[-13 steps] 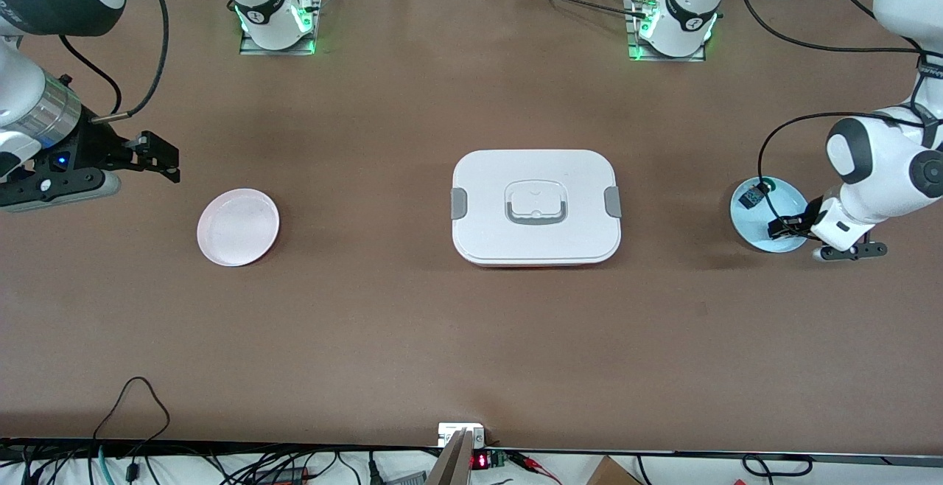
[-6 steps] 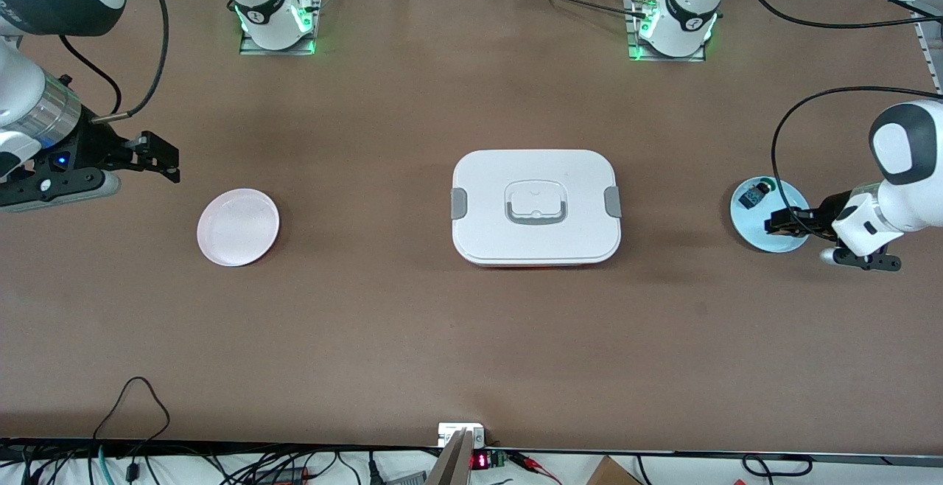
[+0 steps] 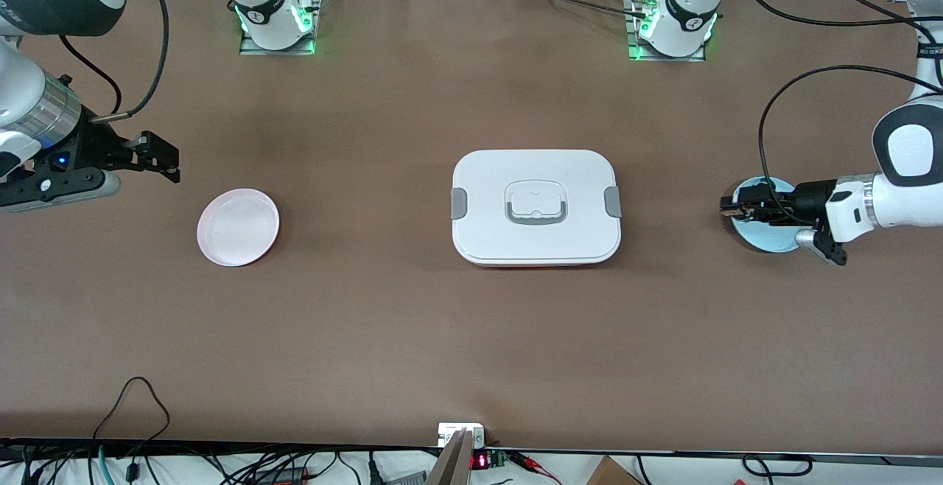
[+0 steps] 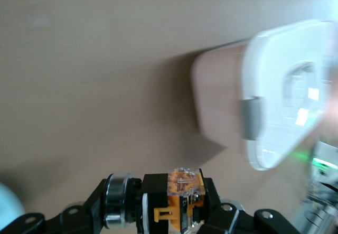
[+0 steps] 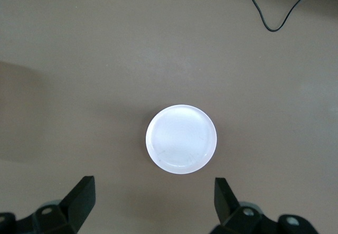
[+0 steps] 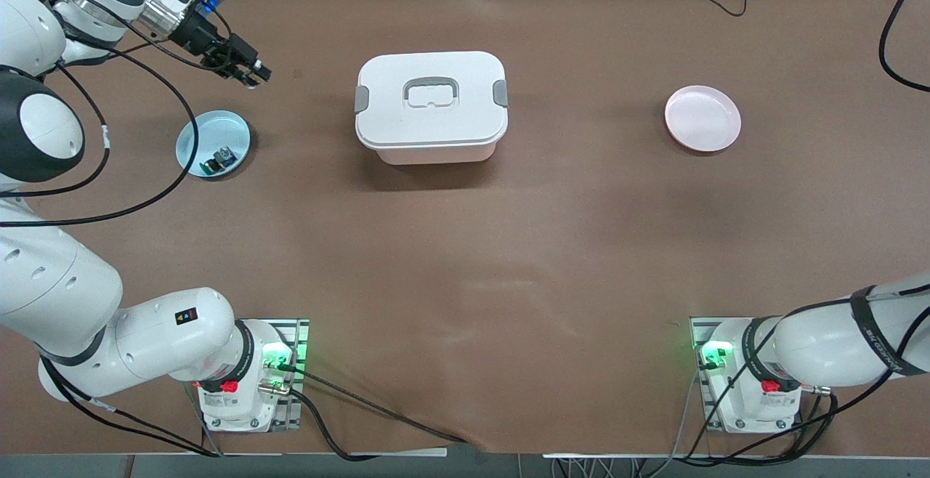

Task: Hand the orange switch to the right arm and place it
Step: 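Lift the orange switch with the left gripper toward the white box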

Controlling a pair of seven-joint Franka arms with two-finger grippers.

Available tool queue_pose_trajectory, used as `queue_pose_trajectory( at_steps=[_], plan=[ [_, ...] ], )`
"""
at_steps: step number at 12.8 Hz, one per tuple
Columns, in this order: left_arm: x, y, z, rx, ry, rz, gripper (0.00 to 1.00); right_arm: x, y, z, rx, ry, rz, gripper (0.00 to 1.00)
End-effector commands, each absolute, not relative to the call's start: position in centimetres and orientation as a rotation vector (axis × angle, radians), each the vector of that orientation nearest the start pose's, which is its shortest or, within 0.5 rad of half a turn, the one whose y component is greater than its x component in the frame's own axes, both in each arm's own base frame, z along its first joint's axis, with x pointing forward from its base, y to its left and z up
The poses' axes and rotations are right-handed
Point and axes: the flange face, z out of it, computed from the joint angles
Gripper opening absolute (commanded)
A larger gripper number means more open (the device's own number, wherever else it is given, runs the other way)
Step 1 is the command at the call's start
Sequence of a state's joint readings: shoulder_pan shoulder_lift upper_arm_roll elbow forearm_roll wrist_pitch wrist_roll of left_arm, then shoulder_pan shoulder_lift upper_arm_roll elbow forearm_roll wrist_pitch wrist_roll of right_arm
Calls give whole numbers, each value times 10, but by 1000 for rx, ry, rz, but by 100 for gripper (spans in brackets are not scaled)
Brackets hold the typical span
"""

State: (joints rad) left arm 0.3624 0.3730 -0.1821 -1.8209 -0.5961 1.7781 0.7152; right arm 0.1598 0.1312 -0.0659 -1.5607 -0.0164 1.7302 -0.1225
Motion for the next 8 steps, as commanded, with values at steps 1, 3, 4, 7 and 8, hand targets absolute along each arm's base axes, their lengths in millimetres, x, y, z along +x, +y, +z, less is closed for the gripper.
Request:
queue_pose_trajectory(
  at_steps=[1, 3, 4, 7, 8],
  plan=[
    [607, 28, 336, 2208, -563, 24, 49, 605, 60, 574, -3148, -342, -97, 100],
    [611, 0, 345, 2074, -667, 141, 49, 605, 57, 572, -3155, -340, -92, 100],
    [612, -21, 351, 1978, -713, 202, 49, 607, 49, 569, -3170, -325, -85, 100],
    [615, -78, 363, 1749, -787, 357, 49, 605, 43, 575, -3174, -308, -89, 100],
    [615, -96, 368, 1683, -821, 413, 49, 606, 43, 572, -3176, -314, -82, 100]
  ],
)
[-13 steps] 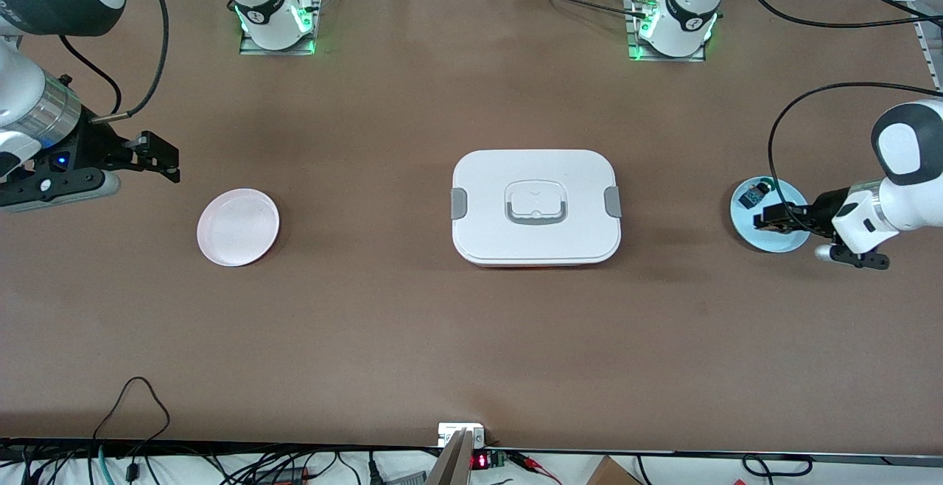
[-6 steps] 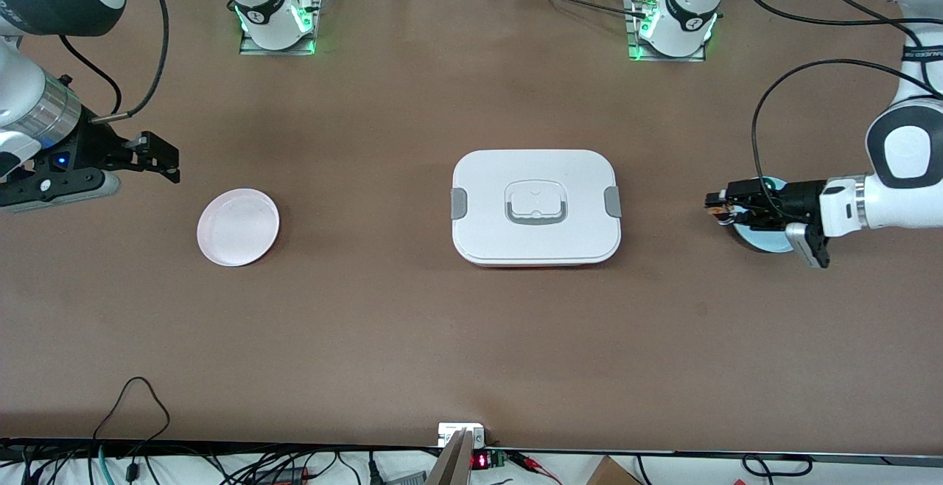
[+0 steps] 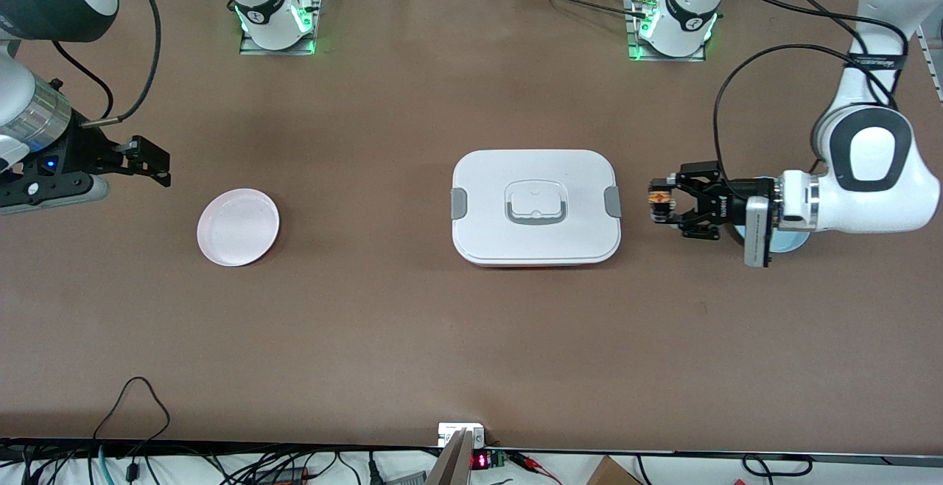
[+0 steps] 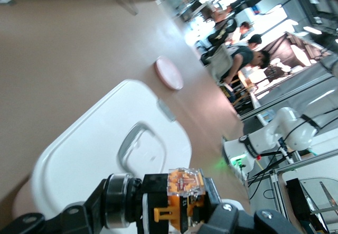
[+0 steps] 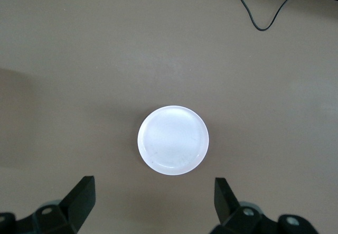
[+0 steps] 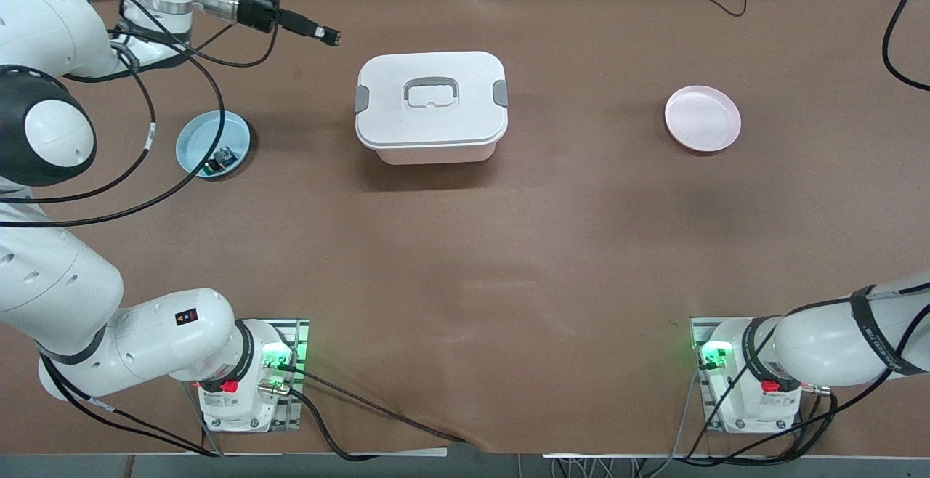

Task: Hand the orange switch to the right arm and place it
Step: 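Lift the orange switch with the left gripper toward the white box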

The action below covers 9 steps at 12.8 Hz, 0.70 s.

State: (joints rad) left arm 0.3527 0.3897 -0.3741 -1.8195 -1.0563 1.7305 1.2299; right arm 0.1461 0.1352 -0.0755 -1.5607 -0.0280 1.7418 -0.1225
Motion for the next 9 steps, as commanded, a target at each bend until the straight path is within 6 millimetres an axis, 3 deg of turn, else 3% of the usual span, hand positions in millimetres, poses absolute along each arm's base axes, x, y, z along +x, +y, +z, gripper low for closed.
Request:
queue_pose_trajectory(
  at_steps=[1, 3, 5, 7, 9],
  plan=[
    [618, -116, 364, 1596, -862, 488, 49, 605, 47, 571, -3173, -320, -75, 100],
    [633, -156, 357, 1410, -989, 673, 49, 603, 49, 574, -3174, -352, -77, 100],
    [636, -175, 334, 1321, -959, 752, 49, 600, 55, 569, -3126, -426, -22, 100],
    [635, -218, 352, 1260, -979, 780, 48, 593, 82, 565, -2867, -347, 48, 100],
    [635, -239, 356, 1294, -974, 806, 48, 597, 100, 551, -2688, -247, 120, 100]
  ],
)
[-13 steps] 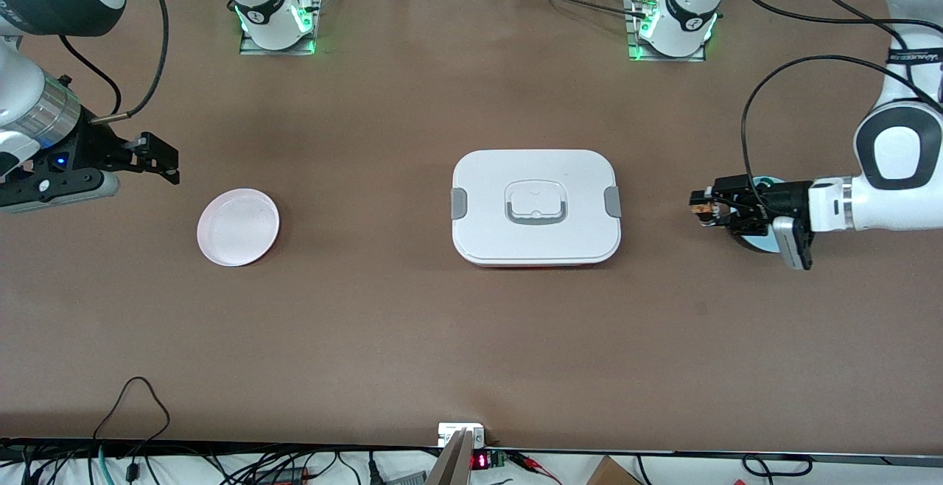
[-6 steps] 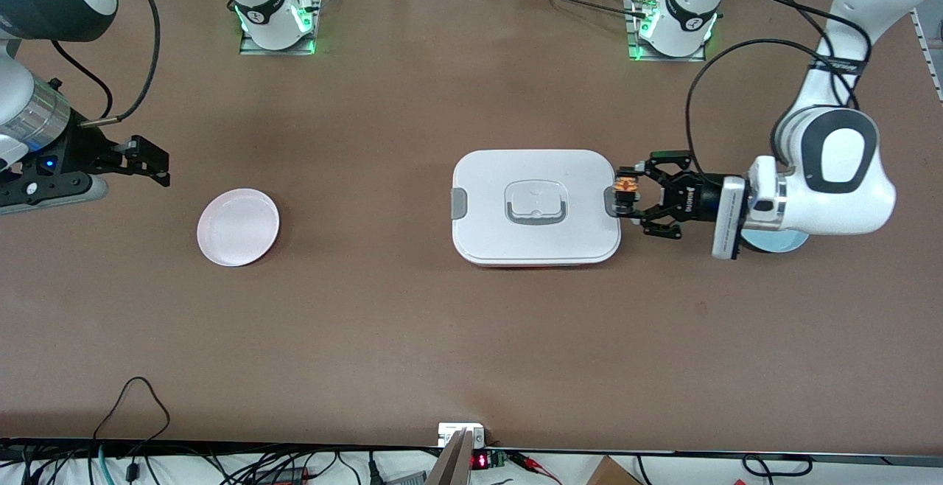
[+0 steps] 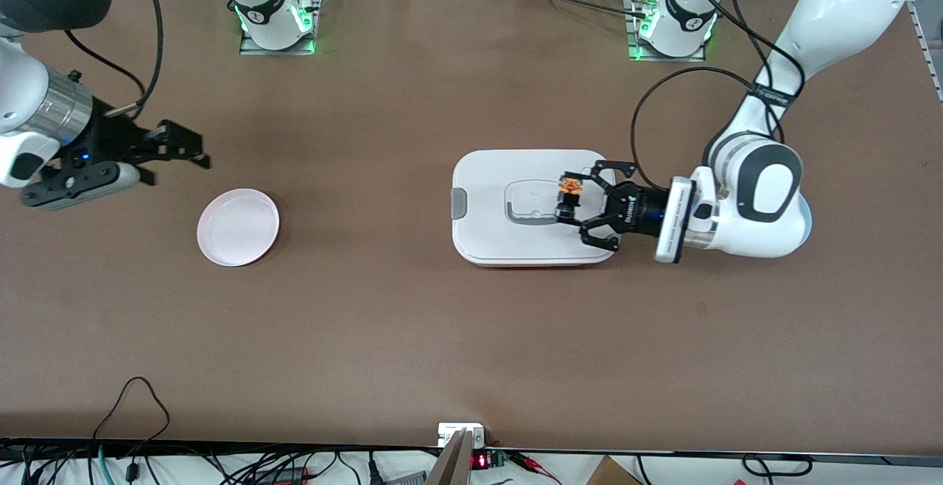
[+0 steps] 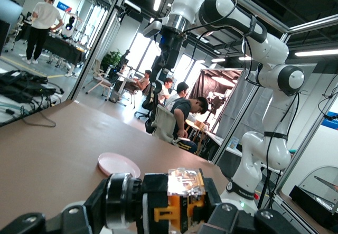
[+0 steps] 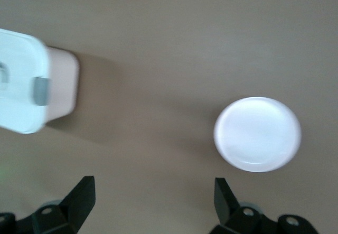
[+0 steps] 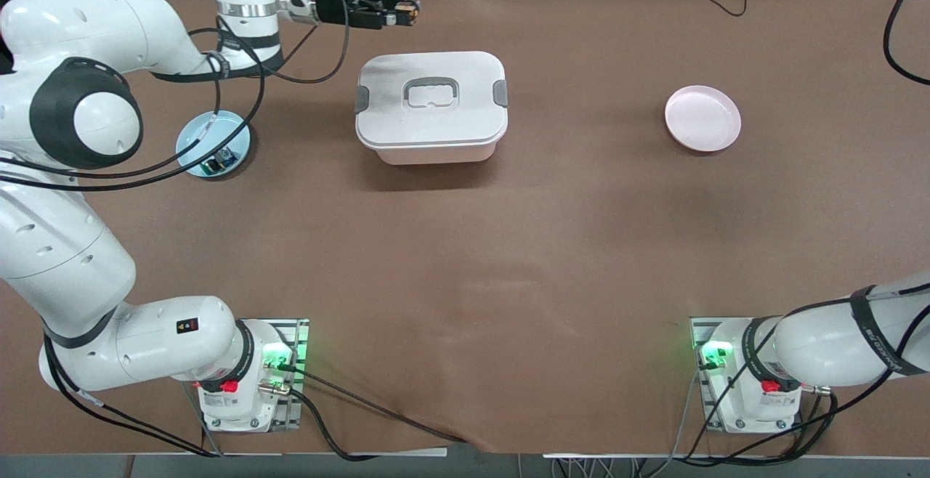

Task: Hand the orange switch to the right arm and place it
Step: 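Lift the orange switch with the left gripper toward the white box, then grasp the orange switch with the right gripper from the left gripper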

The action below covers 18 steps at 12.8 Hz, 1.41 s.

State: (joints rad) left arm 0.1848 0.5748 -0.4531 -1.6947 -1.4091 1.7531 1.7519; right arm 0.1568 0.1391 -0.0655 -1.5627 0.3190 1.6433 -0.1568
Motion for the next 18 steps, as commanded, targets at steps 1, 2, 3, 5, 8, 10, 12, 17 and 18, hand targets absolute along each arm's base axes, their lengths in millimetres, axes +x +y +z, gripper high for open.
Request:
queue_pose_trajectory(
  at_steps=[1, 2, 3, 5, 8, 10, 12, 17, 18],
  plan=[
    [633, -254, 358, 1296, -959, 813, 48, 600, 112, 545, -2585, -171, 149, 100],
    [630, -267, 358, 1299, -945, 817, 48, 608, 126, 527, -2457, -85, 206, 100],
    [627, -278, 363, 1293, -927, 826, 48, 614, 138, 515, -2358, -32, 245, 100],
    [624, -298, 366, 1297, -877, 846, 48, 621, 164, 504, -2190, 75, 308, 100],
    [621, -327, 375, 1309, -839, 874, 48, 625, 216, 489, -2015, 149, 348, 100],
    [615, -344, 376, 1318, -826, 877, 48, 625, 245, 479, -1927, 218, 344, 100],
    [611, -356, 374, 1344, -817, 880, 48, 624, 270, 472, -1857, 288, 345, 100],
    [607, -364, 374, 1342, -801, 877, 49, 615, 315, 447, -1762, 401, 377, 100],
    [607, -364, 374, 1342, -802, 877, 49, 609, 330, 443, -1757, 425, 365, 100]
  ],
)
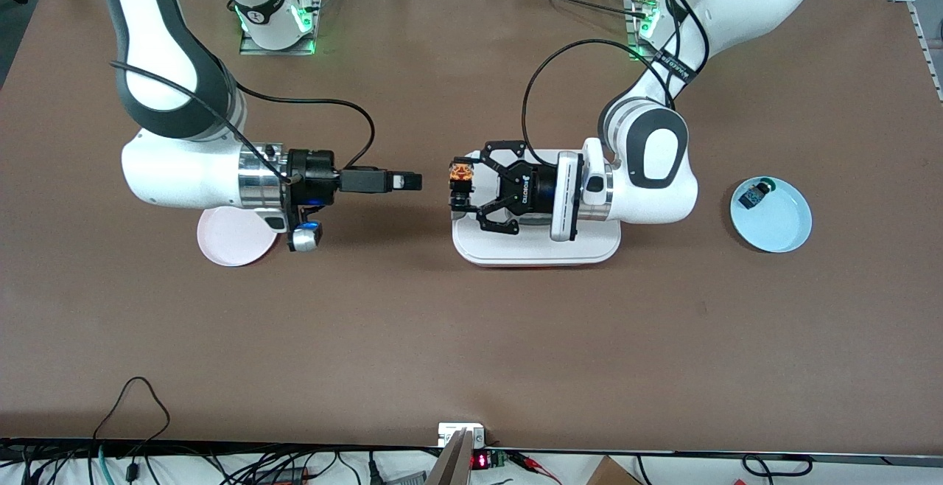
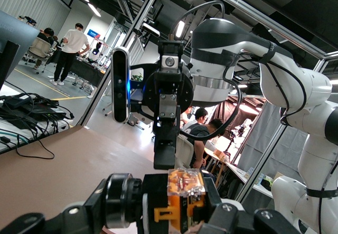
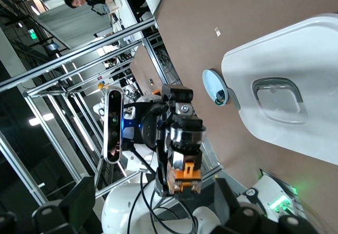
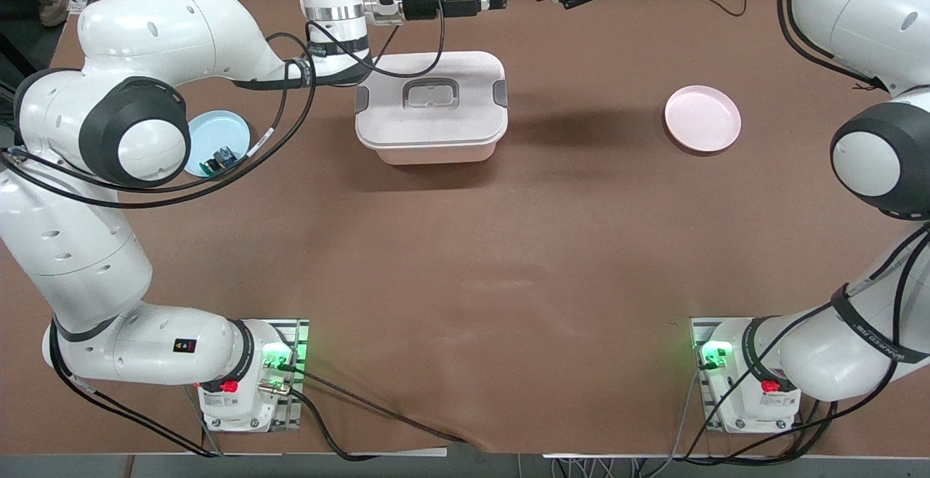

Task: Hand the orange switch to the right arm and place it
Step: 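Grasp the orange switch with the right gripper from the left gripper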

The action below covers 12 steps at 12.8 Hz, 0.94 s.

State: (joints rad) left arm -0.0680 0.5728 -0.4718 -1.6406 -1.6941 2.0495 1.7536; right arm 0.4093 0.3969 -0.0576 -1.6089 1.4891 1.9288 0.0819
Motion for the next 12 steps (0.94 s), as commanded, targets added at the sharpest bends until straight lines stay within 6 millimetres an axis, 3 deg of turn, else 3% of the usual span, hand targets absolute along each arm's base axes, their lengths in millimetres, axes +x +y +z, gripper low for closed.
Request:
queue_pose_trajectory(
  at_steps=[1, 8, 12],
  plan=[
    [607, -364, 374, 1342, -802, 877, 49, 605, 340, 442, -1765, 437, 351, 100],
    [607, -364, 374, 1341, -801, 875, 49, 595, 353, 422, -1726, 511, 374, 99],
    [607, -364, 374, 1341, -801, 875, 49, 588, 366, 421, -1737, 513, 368, 87]
  ],
)
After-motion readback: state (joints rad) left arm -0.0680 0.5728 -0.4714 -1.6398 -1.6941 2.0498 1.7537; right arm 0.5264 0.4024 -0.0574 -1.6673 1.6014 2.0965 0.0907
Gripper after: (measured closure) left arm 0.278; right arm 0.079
